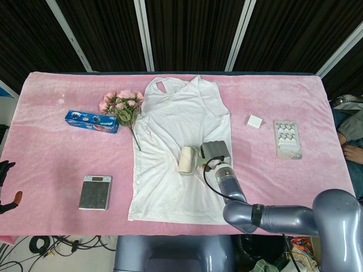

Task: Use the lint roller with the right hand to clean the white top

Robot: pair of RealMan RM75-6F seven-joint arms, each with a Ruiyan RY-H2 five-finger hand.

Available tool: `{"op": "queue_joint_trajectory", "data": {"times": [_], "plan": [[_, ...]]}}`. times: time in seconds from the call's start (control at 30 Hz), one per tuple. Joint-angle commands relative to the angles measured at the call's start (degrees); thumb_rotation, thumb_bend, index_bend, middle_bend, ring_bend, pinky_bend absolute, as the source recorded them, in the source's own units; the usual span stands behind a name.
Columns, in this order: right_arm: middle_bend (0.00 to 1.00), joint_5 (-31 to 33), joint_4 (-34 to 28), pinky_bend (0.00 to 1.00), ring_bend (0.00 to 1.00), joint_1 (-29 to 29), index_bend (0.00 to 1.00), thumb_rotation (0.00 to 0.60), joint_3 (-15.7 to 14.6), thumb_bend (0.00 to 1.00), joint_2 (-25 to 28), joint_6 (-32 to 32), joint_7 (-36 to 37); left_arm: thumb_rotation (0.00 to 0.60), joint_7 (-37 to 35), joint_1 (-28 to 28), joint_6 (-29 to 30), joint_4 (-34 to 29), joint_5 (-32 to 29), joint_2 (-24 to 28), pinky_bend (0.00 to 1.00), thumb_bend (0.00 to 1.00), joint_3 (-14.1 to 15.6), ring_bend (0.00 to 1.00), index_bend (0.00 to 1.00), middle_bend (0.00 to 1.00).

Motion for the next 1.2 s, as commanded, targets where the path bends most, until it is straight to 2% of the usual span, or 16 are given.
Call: {"op": "queue_joint_trajectory", "data": {"times": [0.03, 0.43, 0.67, 0.93, 1.2], "plan": [[0.6, 1.4, 0.94, 0.41, 0.59, 1.62, 0.72, 0.6, 1.36, 0.62, -1.35, 0.45, -0.97, 0.6, 0.01, -0.01, -0.05, 0.03, 0.0, -0.01, 0.04, 0.39, 0.03, 0.04, 0.12, 0.06], [0.6, 4.66, 1.72, 0.41, 0.59, 2.59, 0.72, 0.6, 1.58, 0.62, -1.75, 1.29, -2.43, 0.6, 0.46, -0.04, 0.01, -0.11, -0.15, -0.06, 0.04, 0.39, 0.06, 0.04, 0.12, 0.06], [0.6, 4.13, 0.48, 0.41, 0.59, 0.74, 0.72, 0.6, 0.2, 0.62, -0.09, 0.88, -1.5, 0.6, 0.56, -0.02, 0.14, 0.02, -0.09, -0.1, 0.04, 0.39, 0.07, 0.04, 0.12, 0.06], [0.6, 2.87, -2.01, 0.41, 0.59, -2.07, 0.72, 0.6, -1.94, 0.62, 3.3, 1.25, -0.11, 0.6, 0.59, -0.01, 0.18, 0.0, -0.15, -0.1, 0.04, 0.39, 0.04, 0.04, 0.12, 0.06], [0.6, -0.24, -6.24, 0.41, 0.59, -6.39, 0.72, 0.6, -4.79, 0.62, 8.9, 1.29, 2.79, 0.6, 0.66, -0.02, 0.19, 0.0, -0.26, -0.1, 0.04, 0.39, 0.01, 0.04, 0.12, 0.06]]}}
